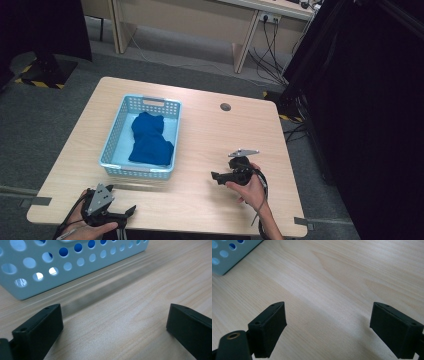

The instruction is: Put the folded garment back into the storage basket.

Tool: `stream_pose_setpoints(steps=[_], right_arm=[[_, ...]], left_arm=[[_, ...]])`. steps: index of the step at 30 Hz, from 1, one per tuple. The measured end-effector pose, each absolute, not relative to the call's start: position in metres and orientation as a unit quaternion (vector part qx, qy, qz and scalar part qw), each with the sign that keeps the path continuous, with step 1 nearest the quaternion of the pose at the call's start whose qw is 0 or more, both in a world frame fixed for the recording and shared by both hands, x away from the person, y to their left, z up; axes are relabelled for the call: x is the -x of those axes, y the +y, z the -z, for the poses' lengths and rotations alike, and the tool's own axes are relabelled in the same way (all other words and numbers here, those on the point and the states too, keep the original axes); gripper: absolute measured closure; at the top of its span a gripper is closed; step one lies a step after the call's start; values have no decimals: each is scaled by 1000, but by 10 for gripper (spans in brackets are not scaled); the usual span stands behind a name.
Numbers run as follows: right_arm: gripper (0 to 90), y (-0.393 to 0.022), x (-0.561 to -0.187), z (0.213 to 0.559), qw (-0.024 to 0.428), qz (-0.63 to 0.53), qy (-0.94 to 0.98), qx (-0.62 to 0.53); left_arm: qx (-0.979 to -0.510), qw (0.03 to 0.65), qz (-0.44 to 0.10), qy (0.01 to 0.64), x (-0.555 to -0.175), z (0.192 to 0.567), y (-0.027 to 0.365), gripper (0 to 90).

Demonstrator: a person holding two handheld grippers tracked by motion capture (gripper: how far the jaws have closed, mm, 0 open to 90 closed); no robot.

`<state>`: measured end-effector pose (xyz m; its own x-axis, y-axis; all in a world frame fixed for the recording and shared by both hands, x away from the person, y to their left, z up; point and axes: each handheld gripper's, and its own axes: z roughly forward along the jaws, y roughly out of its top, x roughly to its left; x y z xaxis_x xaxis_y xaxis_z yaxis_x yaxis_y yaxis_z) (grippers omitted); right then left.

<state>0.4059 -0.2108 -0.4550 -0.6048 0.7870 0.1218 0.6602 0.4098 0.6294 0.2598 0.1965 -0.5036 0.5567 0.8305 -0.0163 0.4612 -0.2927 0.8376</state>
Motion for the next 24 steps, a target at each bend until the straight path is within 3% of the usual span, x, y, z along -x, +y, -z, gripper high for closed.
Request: stream_pose_setpoints(steps=[24], right_arm=[[138, -222, -398, 465, 105, -310, 835, -443]], left_arm=[[-774, 423, -218, 418, -260, 503, 196, 0]])
